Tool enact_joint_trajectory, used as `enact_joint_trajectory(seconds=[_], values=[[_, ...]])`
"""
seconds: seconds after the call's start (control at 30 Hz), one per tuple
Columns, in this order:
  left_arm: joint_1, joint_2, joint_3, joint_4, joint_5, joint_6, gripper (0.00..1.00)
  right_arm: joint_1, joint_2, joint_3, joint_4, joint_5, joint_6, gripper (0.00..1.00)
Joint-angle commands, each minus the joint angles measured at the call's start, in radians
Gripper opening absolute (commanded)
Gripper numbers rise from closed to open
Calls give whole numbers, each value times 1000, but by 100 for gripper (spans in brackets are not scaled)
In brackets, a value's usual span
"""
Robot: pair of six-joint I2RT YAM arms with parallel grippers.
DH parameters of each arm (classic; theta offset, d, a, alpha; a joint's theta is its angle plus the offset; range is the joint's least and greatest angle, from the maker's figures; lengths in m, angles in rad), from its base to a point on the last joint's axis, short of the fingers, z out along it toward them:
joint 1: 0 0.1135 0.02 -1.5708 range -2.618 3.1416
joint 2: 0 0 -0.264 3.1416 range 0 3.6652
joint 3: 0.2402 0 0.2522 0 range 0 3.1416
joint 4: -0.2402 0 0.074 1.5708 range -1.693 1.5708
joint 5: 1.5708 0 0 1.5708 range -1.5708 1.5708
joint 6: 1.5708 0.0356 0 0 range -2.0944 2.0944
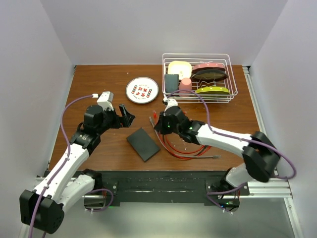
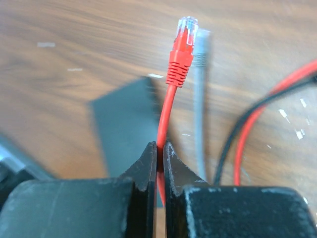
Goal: Insert the plug into the switch port
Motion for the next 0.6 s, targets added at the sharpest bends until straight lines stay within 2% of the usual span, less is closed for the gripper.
enact_joint_trajectory(seconds=[0.0, 0.17, 0.4, 0.5, 0.57], values=[[-2, -32, -20, 90, 103, -21, 100, 3, -166, -62, 134, -149, -175, 0], [-2, -58, -63, 221, 213, -76, 100, 3, -286, -120, 170, -282, -267, 0], [-2, -50, -133, 456, 438, -232, 99, 3, -340, -185, 182, -396, -292, 0], [-3, -41, -176, 594, 483, -286, 99, 3, -343, -189, 196, -425, -283, 0], [-8, -29, -176, 601, 484, -294, 98, 3, -349, -189, 208, -434, -272, 0]])
